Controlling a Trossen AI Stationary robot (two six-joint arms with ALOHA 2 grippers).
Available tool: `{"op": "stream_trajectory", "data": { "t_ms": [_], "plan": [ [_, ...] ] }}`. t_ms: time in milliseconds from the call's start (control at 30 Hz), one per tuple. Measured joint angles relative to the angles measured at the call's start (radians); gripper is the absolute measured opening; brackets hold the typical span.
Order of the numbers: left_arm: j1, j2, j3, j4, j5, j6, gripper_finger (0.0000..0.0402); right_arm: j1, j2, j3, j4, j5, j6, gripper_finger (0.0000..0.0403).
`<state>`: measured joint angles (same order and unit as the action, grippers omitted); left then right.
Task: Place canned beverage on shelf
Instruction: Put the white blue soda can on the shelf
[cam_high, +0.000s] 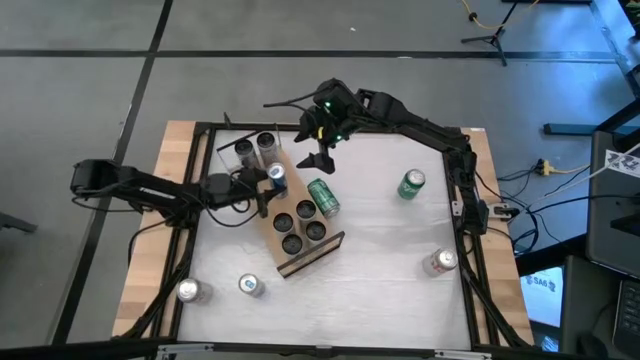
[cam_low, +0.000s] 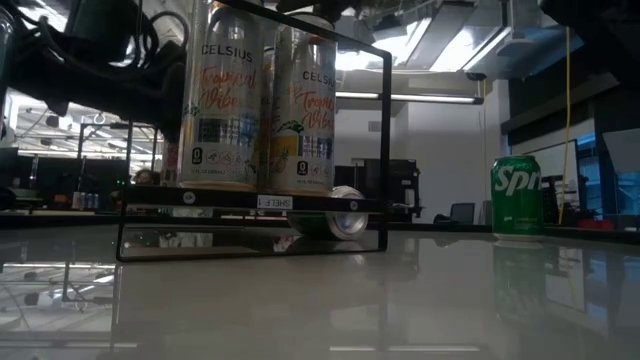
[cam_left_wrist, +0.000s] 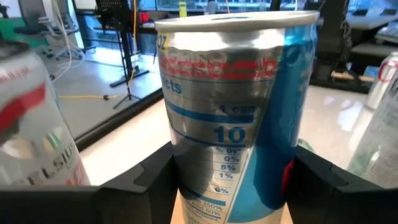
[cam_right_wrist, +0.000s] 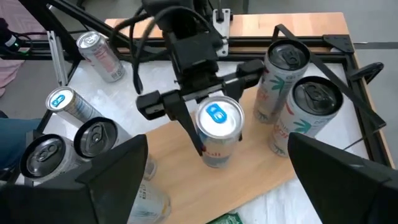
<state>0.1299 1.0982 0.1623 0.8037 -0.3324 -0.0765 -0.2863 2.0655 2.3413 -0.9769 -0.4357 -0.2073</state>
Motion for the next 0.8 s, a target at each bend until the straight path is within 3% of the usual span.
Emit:
{"op": "stream_trajectory", "data": {
  "t_ms": [300,800],
  "plan": [
    [0.001,0.106,0.0,0.031,-0.001,0.0,0.0214,0.028,0.0,0.0,0.004,0.023,-0.001,0.038],
    [0.001,0.133,0.002,0.024,-0.02,0.0,0.0238,0.038,0.0,0.0,0.003,0.066,-0.001,0.038]
  ]
}}
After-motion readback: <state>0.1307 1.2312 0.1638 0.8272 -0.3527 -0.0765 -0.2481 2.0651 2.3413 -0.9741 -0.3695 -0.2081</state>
